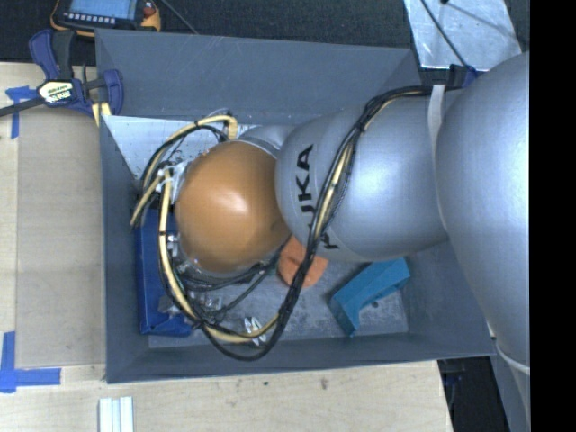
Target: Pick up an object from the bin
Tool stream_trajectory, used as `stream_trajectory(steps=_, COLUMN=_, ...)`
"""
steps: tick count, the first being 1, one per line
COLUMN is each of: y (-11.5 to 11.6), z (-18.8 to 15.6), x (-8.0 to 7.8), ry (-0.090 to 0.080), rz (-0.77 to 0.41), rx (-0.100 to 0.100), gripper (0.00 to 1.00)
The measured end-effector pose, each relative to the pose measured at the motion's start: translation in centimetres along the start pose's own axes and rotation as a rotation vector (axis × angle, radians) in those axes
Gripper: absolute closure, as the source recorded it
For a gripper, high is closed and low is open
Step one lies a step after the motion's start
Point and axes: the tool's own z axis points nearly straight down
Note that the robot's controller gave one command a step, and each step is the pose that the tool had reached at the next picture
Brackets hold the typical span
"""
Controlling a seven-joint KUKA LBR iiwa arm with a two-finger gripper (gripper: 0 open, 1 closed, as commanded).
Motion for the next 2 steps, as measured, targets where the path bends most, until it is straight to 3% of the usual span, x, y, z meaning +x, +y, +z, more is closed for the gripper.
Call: stream_trajectory(steps=2, y=-0.13, z=-2.74, x=-0.1, ry=-0.006, rz=0.002, rx=0.007, gripper=1.0)
